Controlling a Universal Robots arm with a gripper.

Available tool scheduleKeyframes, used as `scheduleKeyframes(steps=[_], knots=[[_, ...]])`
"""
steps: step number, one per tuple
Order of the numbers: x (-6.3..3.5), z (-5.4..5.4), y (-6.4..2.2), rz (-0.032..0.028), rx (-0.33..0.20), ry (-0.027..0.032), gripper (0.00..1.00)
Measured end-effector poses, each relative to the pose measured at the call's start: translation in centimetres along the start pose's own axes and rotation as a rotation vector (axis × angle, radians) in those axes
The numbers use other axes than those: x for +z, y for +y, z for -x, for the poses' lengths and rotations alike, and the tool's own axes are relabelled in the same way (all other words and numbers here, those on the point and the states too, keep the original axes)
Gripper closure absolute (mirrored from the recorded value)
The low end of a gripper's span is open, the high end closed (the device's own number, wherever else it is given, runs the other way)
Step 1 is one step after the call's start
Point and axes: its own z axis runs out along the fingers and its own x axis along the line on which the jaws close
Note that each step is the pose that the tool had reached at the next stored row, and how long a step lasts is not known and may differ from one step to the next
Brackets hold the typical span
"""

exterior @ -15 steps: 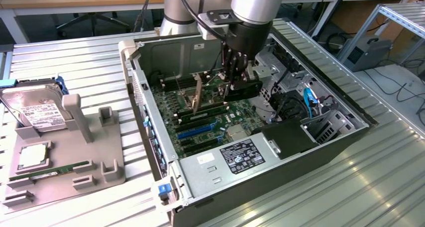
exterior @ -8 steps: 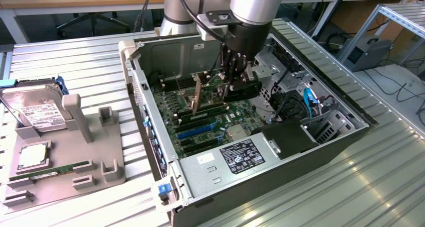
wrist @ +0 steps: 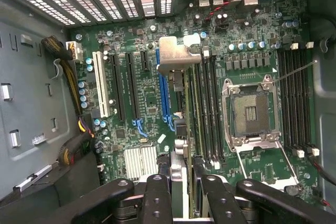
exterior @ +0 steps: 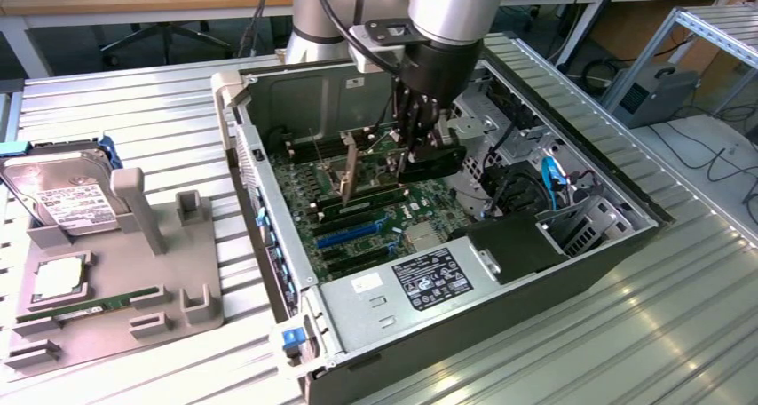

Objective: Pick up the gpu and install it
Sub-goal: 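Insert the gpu into the slot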

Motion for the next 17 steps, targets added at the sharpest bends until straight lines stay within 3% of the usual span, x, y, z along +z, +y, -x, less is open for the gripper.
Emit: scheduleKeyframes(steps=[17], knots=[[0.07,-0.08,0.43,0.0,0.0,0.0,0.73]])
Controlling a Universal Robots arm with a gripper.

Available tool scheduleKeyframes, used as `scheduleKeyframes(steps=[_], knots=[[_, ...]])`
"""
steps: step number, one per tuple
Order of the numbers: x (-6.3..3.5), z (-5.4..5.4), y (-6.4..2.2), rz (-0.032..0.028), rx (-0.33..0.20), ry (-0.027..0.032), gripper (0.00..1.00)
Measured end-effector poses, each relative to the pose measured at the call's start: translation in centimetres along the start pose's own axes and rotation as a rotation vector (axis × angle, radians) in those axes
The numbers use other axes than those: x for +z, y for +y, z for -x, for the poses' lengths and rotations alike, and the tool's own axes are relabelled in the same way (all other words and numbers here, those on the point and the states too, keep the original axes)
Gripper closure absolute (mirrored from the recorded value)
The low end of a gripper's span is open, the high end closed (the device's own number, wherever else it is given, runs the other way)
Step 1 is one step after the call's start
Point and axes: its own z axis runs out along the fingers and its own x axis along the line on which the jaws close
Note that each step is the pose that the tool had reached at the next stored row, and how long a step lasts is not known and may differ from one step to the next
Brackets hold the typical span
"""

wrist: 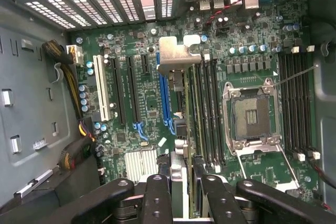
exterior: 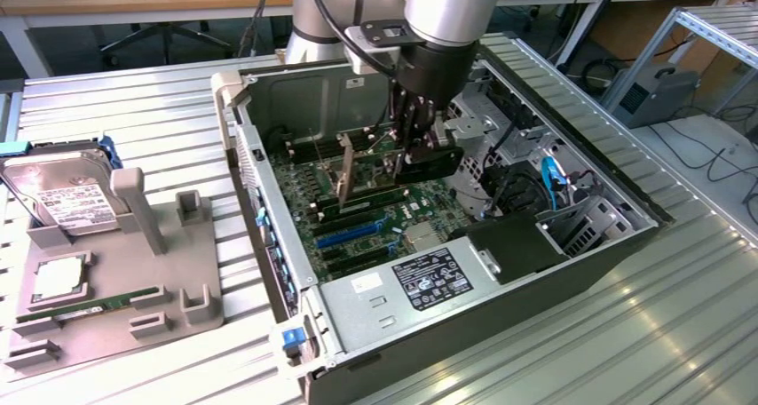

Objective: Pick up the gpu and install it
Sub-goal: 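Insert the gpu into the slot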

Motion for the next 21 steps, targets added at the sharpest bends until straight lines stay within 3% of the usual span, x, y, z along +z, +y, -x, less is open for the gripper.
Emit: scheduleKeyframes(steps=[21], knots=[[0.06,-0.08,0.41,0.0,0.0,0.0,0.73]])
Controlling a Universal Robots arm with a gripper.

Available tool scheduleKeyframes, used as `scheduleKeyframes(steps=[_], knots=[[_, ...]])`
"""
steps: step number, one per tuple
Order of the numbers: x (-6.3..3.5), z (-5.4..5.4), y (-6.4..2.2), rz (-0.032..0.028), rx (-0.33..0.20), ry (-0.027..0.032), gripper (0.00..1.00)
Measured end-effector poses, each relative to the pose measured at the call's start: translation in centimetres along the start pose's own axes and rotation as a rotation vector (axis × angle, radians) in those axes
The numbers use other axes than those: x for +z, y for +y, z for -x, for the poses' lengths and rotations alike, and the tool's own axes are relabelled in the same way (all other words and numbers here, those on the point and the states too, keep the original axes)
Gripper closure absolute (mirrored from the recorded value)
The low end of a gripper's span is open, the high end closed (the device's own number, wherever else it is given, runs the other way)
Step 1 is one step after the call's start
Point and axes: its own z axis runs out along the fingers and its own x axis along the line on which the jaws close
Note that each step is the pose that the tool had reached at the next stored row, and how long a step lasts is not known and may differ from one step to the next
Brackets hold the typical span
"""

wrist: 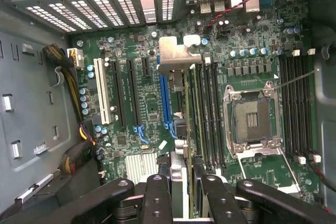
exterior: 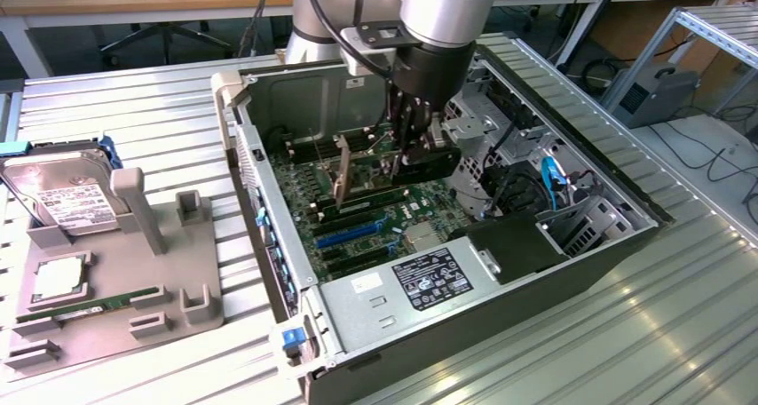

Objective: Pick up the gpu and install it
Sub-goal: 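Insert the gpu into the slot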

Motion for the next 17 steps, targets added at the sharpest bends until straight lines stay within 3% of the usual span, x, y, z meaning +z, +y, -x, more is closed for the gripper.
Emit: scheduleKeyframes(steps=[17], knots=[[0.03,-0.06,0.4,0.0,0.0,0.0001,0.73]])
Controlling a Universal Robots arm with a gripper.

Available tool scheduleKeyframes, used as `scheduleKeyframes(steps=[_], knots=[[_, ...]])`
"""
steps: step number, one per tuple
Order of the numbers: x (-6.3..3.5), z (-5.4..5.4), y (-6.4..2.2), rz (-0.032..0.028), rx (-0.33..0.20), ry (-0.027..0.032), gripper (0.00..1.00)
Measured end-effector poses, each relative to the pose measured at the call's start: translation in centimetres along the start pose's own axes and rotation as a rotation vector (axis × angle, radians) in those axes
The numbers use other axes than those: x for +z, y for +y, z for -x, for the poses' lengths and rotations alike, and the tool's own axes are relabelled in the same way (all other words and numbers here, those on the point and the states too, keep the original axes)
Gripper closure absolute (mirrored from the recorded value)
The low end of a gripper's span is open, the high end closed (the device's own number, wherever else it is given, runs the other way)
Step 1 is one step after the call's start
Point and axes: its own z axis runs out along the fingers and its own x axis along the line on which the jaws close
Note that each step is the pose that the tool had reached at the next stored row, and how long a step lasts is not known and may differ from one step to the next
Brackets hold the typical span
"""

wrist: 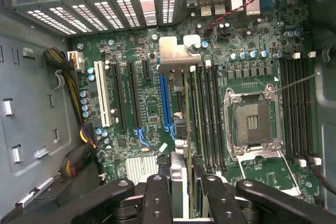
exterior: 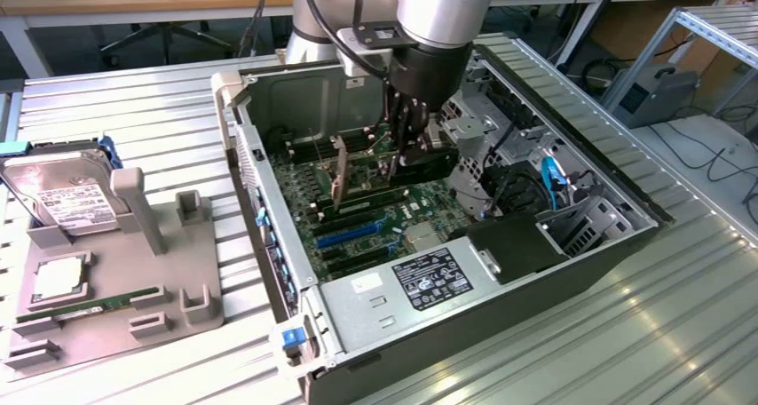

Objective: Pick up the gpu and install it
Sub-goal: 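Insert the gpu into the slot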

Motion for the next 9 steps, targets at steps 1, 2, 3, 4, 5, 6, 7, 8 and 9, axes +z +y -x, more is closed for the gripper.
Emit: scheduleKeyframes(steps=[1,2,3,4,5,6,7,8,9], knots=[[0.01,-0.01,0.06,0.0,0.0,-0.0001,0.73],[0.01,-0.01,0.13,-0.0001,0.0,-0.0001,0.73],[0.01,-0.02,0.19,0.0,0.0,-0.0001,0.73],[0.02,-0.03,0.27,0.0,0.0,-0.0001,0.73],[0.02,-0.03,0.32,-0.0001,0.0,-0.0002,0.73],[0.03,-0.04,0.38,0.0,0.0,-0.0001,0.73],[0.03,-0.05,0.41,0.0,0.0,-0.0001,0.73],[0.03,-0.05,0.44,0.0,0.0,-0.0001,0.73],[0.04,-0.06,0.46,0.0,0.0,-0.0001,0.73]])
